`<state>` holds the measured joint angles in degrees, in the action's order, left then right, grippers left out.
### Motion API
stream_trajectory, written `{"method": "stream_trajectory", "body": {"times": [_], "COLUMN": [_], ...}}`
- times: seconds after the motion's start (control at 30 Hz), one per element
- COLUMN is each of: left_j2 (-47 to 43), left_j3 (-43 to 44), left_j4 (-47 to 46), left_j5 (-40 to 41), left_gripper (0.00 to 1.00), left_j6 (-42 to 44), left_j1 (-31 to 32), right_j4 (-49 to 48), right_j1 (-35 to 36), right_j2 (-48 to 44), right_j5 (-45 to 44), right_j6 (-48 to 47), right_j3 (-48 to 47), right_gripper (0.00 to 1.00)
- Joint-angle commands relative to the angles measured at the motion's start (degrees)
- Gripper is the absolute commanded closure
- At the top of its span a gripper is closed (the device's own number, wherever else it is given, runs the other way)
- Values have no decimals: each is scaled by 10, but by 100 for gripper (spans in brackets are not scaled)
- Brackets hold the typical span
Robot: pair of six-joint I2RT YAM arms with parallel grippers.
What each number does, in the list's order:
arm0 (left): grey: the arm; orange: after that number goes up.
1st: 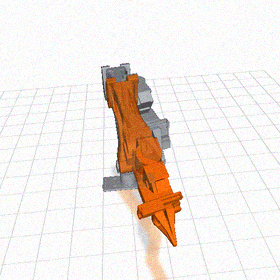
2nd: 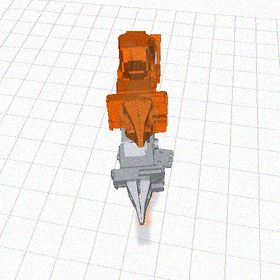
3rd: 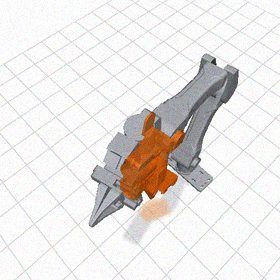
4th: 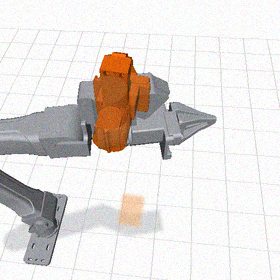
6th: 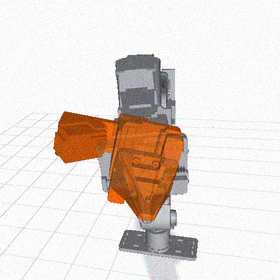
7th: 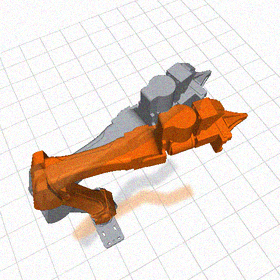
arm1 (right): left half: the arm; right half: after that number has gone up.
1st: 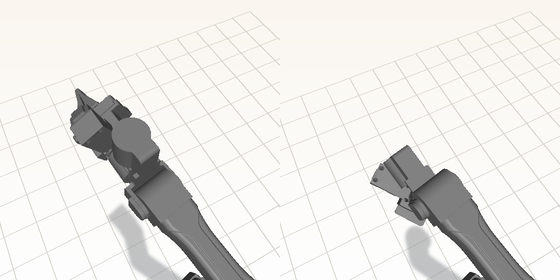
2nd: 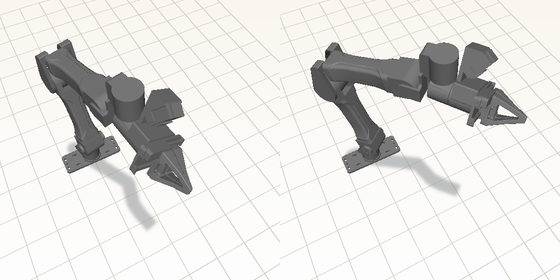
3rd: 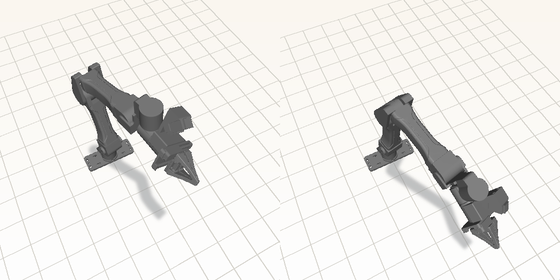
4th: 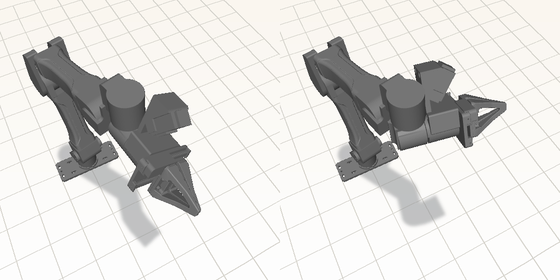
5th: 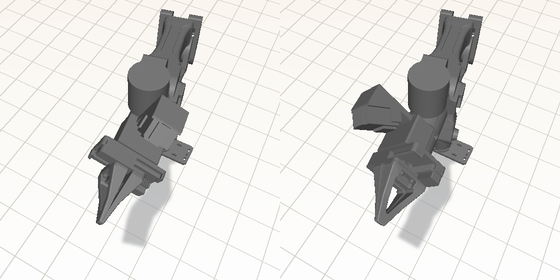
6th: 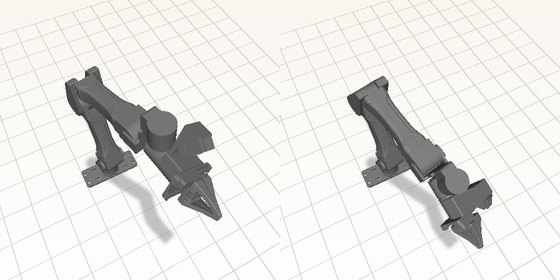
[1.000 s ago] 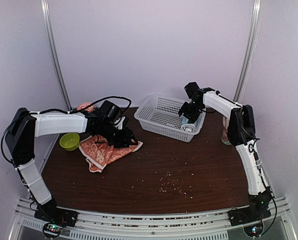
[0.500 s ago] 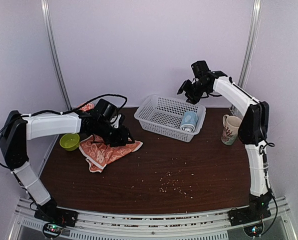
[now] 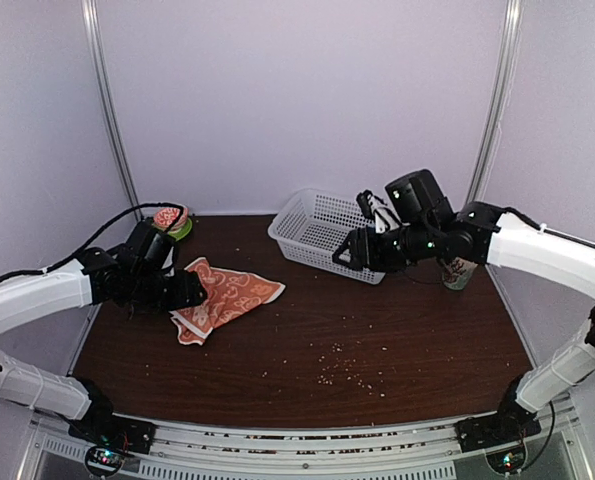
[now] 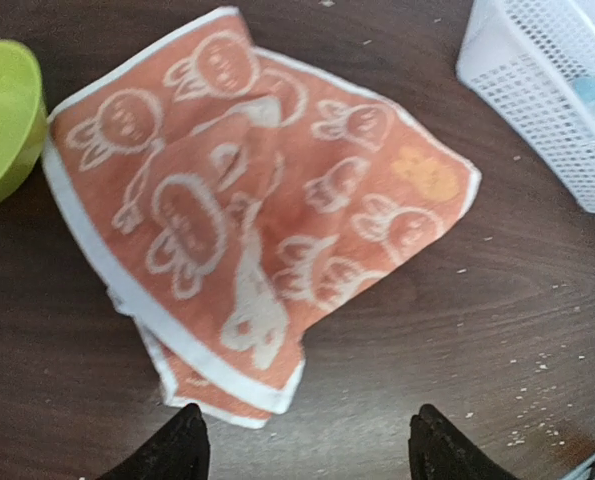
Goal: Roll the towels
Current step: Adjust the bin at the corner of the board.
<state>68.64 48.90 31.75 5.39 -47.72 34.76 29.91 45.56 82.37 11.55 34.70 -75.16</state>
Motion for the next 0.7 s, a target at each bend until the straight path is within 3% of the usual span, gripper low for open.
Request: {"method": "stream_trajectory", "body": {"times": [0.0, 0.13, 0.4, 0.67], "left_j2": [-15, -20, -26, -39], "left_j3": [-58, -98, -110, -134], "left_j4": [18, -24, -30, -51], "left_j5": [31, -7, -19, -32], "left_gripper": [29, 31, 33, 33], "left_j6": [-41, -68, -77, -77], "left_j1": [-26, -43, -44, -48], "right_j4": [-71, -109, -99, -109], "right_j1": [10, -5, -72, -131], "right_j2": [23, 85, 218, 280], "right_j5": [-14, -52, -111, -167], "right_j6": [-12, 10, 25, 22], "right_j3": [104, 134, 56, 11], "right_gripper": [43, 49, 52, 53]}}
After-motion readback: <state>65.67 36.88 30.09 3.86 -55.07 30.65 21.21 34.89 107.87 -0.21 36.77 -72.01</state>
